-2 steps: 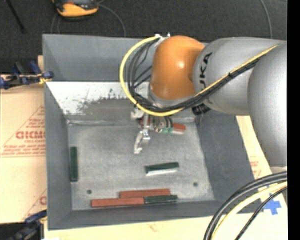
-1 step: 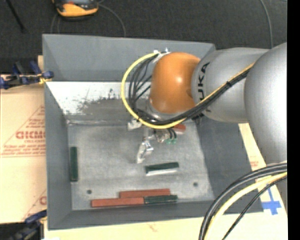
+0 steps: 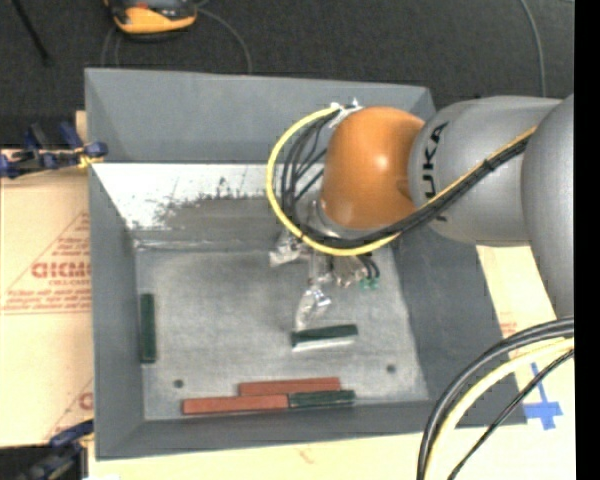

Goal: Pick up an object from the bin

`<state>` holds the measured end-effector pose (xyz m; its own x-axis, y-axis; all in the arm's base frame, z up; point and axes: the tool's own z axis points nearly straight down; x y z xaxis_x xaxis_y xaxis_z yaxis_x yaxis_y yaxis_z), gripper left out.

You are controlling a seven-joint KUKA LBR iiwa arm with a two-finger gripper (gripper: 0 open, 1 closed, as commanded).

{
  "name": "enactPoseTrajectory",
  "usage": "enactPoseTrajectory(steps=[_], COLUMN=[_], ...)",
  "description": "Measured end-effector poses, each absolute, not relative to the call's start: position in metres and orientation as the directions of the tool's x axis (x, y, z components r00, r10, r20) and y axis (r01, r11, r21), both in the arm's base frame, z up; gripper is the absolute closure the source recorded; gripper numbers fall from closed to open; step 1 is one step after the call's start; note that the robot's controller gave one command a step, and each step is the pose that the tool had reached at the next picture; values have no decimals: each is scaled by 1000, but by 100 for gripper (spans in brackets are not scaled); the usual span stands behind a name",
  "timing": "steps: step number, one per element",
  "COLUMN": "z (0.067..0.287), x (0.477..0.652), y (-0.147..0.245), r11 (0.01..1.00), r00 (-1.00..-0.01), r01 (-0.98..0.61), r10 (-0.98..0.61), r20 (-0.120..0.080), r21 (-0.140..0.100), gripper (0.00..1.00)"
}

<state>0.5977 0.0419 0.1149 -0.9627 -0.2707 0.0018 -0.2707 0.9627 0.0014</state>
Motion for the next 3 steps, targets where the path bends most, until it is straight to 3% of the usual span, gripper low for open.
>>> enactPoseTrajectory(steps=[1,2,3], z=[106,94,80], x=[582,565,522], y=[30,19,12], r11=[997,951,911], r00=[-997,-951,-911], r01=[-80,-309,-412], r10=[-80,-309,-412], r20=[-7,-2,9], r21=[0,-1,-5], gripper=[0,0,100])
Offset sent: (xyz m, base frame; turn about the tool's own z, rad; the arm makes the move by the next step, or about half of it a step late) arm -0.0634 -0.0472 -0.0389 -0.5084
